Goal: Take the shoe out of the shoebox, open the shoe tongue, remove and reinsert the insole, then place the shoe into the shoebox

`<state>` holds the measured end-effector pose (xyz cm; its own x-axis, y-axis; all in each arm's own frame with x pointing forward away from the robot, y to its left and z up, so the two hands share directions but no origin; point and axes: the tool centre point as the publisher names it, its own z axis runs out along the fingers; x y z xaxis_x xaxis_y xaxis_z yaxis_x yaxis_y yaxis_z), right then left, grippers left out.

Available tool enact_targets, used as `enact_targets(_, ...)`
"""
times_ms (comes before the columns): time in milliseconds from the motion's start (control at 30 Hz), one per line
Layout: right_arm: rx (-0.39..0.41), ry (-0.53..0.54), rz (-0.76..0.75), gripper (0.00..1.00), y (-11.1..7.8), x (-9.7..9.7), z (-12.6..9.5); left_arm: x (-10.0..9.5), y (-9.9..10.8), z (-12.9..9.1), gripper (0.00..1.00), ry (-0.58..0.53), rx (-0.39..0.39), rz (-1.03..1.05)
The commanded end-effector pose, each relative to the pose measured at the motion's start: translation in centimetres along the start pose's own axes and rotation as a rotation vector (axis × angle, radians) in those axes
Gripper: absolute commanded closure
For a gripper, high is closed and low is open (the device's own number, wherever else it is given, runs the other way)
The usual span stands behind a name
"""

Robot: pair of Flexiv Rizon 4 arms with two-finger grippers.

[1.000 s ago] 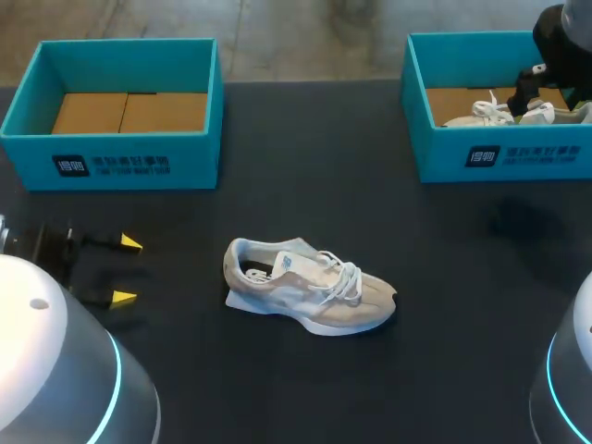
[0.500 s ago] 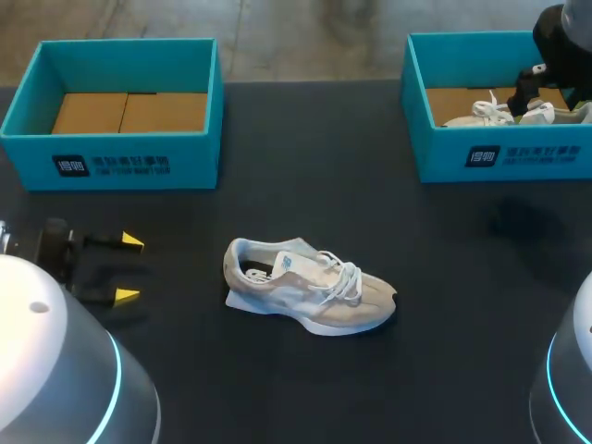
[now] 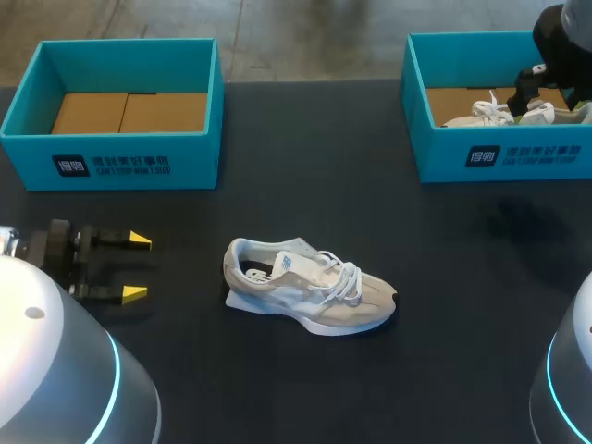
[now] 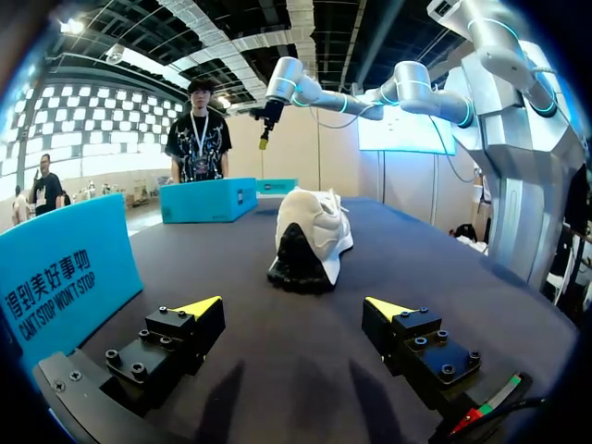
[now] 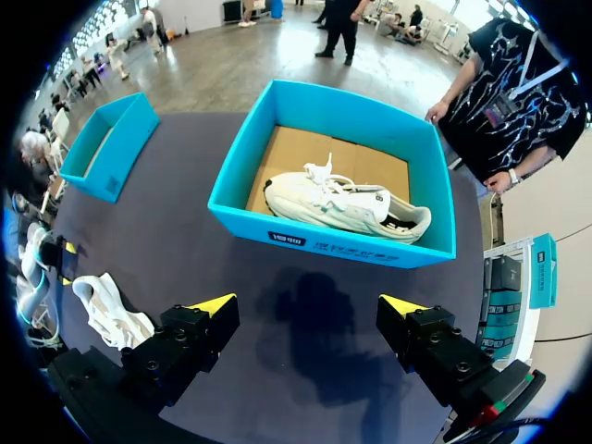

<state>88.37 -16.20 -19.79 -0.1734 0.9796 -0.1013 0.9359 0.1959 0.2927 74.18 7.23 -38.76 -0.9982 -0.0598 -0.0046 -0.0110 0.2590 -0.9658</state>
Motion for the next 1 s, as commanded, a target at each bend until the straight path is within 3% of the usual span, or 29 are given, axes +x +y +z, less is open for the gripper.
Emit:
enact_targets(33,-0.001,0.002,-0.001,0.0,-0.03,-0.06,0.05,-0.28,-0.15,0.21,0.0,0.016,-0.023,-0.004)
enact_targets(1000,-0.001,0.002,-0.001,0.0,-0.03,-0.06,0.05,-0.71,-0.02,0.88,0.0,0.027,-0.018,0.001)
